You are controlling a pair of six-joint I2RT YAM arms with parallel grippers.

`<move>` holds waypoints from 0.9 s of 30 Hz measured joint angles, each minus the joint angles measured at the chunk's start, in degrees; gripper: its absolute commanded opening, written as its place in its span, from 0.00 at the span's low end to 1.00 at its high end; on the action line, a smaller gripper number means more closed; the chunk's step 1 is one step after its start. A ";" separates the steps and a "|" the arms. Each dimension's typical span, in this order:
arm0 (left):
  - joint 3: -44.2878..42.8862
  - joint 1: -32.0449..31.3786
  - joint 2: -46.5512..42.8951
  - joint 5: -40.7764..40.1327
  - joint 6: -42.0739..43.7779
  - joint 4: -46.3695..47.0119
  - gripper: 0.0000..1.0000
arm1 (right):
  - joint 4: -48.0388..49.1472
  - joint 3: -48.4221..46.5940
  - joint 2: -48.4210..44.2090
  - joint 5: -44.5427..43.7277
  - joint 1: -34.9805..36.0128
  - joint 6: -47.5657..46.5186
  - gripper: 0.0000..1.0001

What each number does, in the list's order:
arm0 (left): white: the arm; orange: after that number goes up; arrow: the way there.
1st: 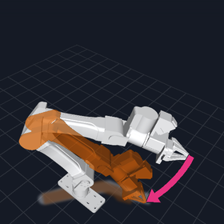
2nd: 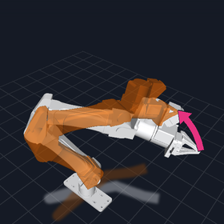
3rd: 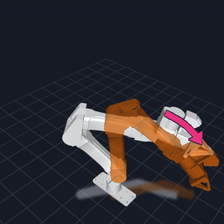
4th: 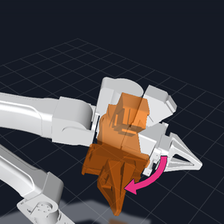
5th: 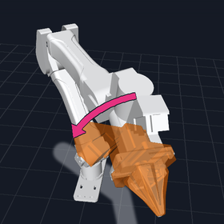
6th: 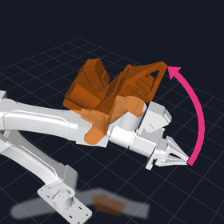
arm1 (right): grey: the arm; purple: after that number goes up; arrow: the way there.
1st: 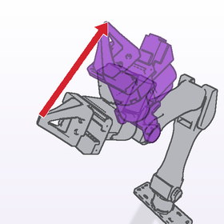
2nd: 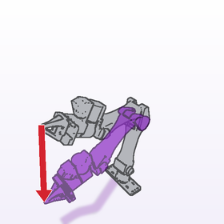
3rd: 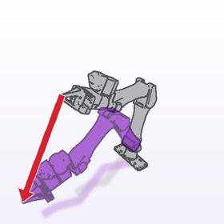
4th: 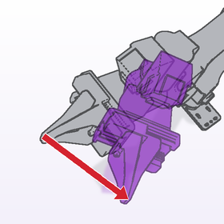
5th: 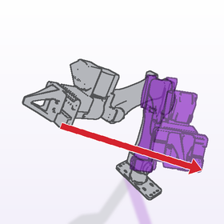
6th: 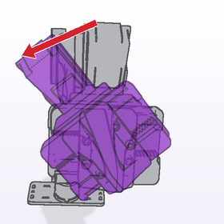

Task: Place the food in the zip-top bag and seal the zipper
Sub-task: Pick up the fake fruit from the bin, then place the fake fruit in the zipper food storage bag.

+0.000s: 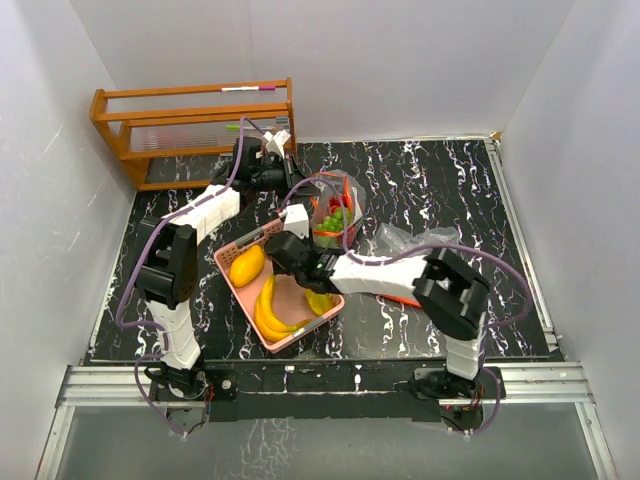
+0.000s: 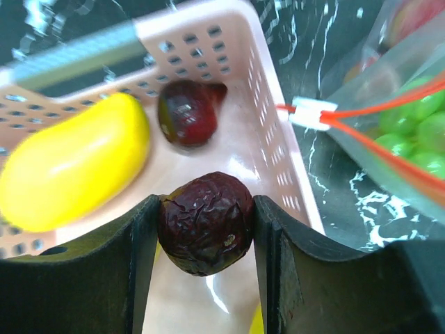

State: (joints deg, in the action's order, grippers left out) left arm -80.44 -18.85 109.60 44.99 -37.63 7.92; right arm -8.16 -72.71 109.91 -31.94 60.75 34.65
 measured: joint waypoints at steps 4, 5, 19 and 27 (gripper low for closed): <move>0.00 0.00 0.00 0.07 -0.11 0.33 0.00 | -1.42 0.17 -8.76 1.53 0.00 -3.41 0.37; 0.00 0.00 0.00 0.07 -0.11 0.37 0.00 | -1.73 0.17 -10.69 1.49 0.00 -3.93 0.37; 0.02 0.04 0.00 0.46 -0.42 0.66 0.00 | -4.44 -2.62 -20.94 1.95 -12.98 -9.35 0.38; 0.02 0.04 0.00 0.52 -0.55 0.68 0.00 | -6.82 -3.61 -16.20 2.86 -14.99 -10.71 0.54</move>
State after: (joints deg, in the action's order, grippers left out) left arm -80.42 -18.81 109.60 45.52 -38.17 8.60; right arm -14.98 -76.31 93.71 -29.08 45.76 23.94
